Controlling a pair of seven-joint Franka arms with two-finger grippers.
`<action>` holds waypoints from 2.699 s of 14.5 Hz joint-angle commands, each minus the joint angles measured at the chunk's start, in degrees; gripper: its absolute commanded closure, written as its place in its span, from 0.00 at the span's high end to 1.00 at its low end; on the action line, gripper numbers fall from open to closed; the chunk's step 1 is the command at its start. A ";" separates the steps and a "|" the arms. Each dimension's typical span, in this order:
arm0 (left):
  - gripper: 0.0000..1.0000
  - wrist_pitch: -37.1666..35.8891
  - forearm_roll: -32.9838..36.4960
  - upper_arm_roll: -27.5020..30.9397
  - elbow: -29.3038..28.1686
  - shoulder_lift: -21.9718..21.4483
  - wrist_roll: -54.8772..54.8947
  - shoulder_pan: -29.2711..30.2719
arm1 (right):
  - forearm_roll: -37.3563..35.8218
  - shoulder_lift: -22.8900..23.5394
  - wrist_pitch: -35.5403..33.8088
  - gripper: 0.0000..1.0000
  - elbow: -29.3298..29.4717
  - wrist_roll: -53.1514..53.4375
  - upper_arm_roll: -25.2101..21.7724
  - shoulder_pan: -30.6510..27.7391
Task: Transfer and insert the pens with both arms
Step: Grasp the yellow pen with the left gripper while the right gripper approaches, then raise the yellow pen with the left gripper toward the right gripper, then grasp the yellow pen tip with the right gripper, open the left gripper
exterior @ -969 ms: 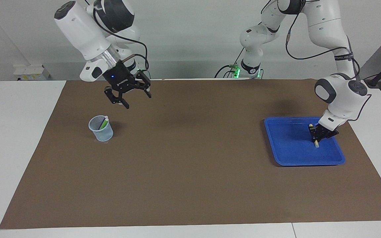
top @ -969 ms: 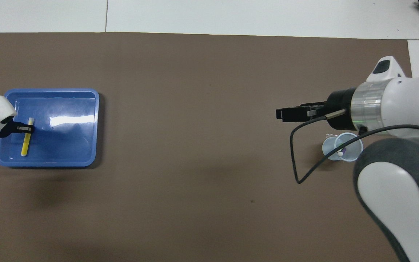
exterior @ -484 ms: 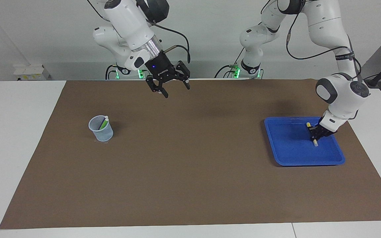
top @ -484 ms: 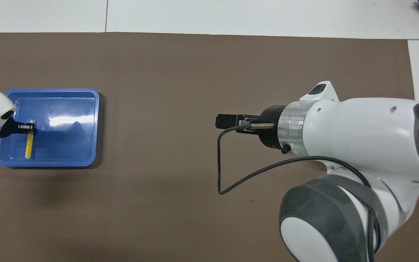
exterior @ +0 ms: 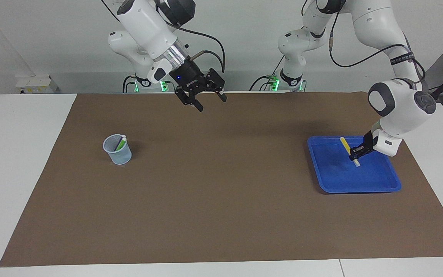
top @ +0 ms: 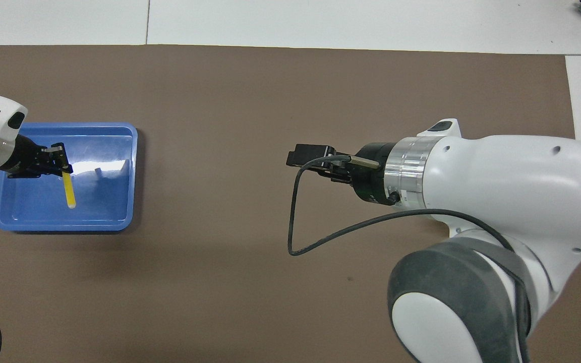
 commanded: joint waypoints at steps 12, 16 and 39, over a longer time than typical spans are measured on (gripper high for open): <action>0.00 -12.63 -27.16 -0.03 -1.65 -13.35 -54.59 -8.72 | 7.26 0.65 11.34 1.00 -1.27 8.47 0.15 6.19; 0.00 -12.63 -32.17 0.06 -4.54 -16.77 -63.56 -11.11 | 7.17 0.74 13.46 1.00 -1.36 12.00 0.15 8.57; 0.00 -9.73 -35.17 0.06 -13.34 -28.11 -78.35 -15.68 | 6.11 12.52 32.53 0.64 2.77 13.94 0.15 21.06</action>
